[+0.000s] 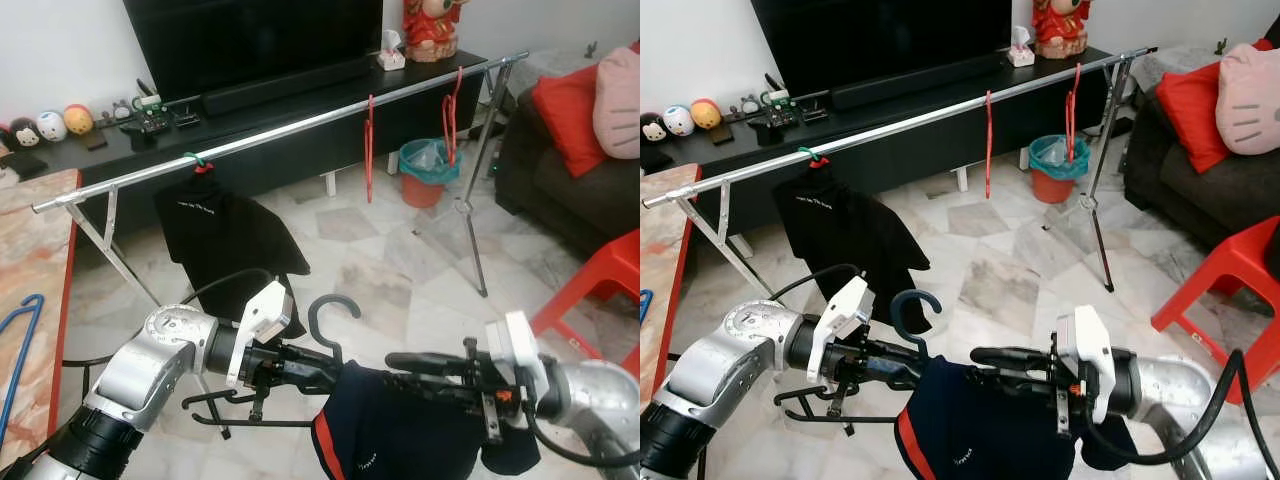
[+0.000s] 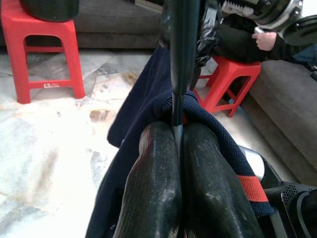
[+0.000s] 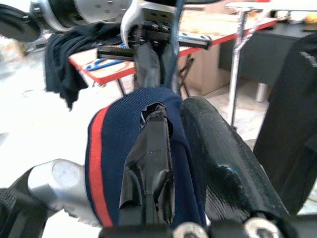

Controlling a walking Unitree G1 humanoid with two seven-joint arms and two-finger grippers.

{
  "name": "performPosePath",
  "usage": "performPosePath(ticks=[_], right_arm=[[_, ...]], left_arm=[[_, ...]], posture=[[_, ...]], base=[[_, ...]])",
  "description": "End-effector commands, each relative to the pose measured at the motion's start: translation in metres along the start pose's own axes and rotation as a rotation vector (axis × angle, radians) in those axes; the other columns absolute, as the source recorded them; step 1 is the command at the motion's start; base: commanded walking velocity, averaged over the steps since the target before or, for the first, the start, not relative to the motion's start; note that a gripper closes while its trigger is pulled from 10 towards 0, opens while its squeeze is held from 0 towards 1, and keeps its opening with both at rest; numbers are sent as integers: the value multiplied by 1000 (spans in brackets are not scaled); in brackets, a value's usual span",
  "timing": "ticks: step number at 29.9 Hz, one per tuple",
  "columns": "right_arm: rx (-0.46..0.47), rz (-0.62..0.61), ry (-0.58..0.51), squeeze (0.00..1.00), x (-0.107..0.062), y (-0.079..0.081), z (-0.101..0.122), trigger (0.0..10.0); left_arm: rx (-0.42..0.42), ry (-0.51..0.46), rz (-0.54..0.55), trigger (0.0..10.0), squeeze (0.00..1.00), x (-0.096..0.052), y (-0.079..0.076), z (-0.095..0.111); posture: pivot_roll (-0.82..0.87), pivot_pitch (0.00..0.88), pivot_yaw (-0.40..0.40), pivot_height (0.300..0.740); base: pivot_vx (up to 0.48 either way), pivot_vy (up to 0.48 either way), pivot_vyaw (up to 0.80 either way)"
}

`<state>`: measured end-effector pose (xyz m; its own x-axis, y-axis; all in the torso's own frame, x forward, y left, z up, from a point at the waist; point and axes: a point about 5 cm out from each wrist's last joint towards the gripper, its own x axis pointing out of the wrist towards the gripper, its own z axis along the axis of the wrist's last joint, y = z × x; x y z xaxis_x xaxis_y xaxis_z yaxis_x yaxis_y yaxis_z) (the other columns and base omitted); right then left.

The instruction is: Hang hanger

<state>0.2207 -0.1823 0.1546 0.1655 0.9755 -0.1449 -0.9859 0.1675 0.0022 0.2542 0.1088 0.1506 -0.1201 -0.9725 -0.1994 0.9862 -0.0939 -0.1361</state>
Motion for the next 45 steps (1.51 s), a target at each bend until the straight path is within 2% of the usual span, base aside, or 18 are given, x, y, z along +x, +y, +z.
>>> performPosePath(ticks=[1,7,14,21,22,29,35,38,39,40,41,45], right_arm=[[1,42,-4,0,2,-1,4,10000],[-4,118,92,0,8,-7,-1,10000],[39,194,141,0,16,-13,-12,10000],[24,222,147,0,25,-19,-11,10000],[18,239,139,1000,29,-21,-8,10000],[-58,238,95,1000,35,-26,8,10000],[-67,290,87,1000,41,-17,11,10000],[-83,308,128,1000,43,-11,3,10000],[-80,313,137,871,42,-9,2,10000],[-77,318,149,55,42,-8,0,10000],[-79,321,175,0,40,-6,-4,10000],[-82,313,210,0,38,-6,-11,10000]], left_arm=[[41,-17,-18,10000,0,1,-1,11],[56,-5,-33,10000,0,7,-1,11],[68,0,-43,10000,0,12,0,12],[73,-1,-41,10000,0,15,0,11],[75,-1,-42,10000,0,17,0,11],[86,-3,-31,10000,0,19,2,12],[97,13,-14,10000,0,22,5,10],[110,8,19,10000,0,22,9,10],[111,4,29,10000,0,23,10,11],[114,1,36,10000,0,23,11,12],[122,-7,56,10000,0,23,14,14],[127,-17,65,10000,0,24,17,17]], posture=[[-52,47,76,740],[-55,47,75,740],[-49,43,66,740],[-45,40,60,740],[-47,36,59,740],[-49,35,57,740],[-51,31,58,740],[-50,30,58,740],[-49,30,58,740],[-49,30,58,740],[-49,30,58,740],[-53,27,57,740]], base=[[0,0,0],[0,0,0],[0,0,0],[0,0,0],[0,0,0],[0,0,0],[0,0,0],[0,0,0],[0,0,0],[0,0,0],[0,0,0],[0,0,0]])
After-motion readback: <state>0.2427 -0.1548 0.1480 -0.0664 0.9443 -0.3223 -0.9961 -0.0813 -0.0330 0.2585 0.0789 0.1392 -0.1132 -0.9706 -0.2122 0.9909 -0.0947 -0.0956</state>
